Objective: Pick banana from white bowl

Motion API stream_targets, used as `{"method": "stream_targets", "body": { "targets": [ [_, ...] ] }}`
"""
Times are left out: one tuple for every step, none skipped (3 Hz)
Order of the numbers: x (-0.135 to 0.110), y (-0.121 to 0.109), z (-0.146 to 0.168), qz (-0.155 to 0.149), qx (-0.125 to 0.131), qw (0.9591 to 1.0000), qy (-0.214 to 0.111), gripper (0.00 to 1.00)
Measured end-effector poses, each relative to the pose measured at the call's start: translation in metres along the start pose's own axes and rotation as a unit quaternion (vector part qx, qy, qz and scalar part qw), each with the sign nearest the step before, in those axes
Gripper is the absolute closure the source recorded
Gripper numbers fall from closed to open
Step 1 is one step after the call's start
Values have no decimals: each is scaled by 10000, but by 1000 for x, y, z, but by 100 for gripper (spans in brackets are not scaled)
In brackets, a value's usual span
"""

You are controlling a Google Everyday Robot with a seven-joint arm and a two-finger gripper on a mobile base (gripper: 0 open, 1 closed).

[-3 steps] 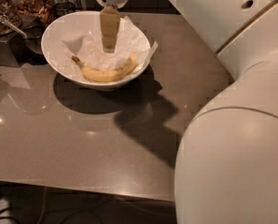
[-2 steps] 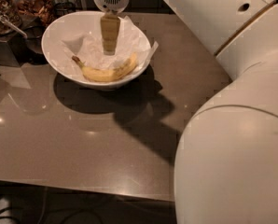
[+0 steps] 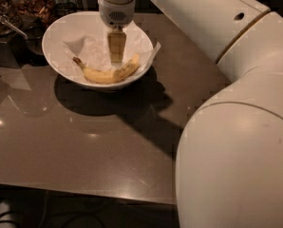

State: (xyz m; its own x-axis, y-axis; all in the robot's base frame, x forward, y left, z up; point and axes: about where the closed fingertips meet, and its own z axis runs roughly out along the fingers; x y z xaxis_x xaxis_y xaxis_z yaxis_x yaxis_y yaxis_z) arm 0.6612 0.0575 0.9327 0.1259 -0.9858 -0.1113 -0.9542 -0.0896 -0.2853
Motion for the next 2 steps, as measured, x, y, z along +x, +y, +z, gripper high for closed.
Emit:
{"method": "stream_targets", "body": {
  "targets": [
    [3, 3, 21, -75, -144, 9999, -31, 31],
    [4, 10, 39, -145, -283, 9995, -24, 31]
  ]
}}
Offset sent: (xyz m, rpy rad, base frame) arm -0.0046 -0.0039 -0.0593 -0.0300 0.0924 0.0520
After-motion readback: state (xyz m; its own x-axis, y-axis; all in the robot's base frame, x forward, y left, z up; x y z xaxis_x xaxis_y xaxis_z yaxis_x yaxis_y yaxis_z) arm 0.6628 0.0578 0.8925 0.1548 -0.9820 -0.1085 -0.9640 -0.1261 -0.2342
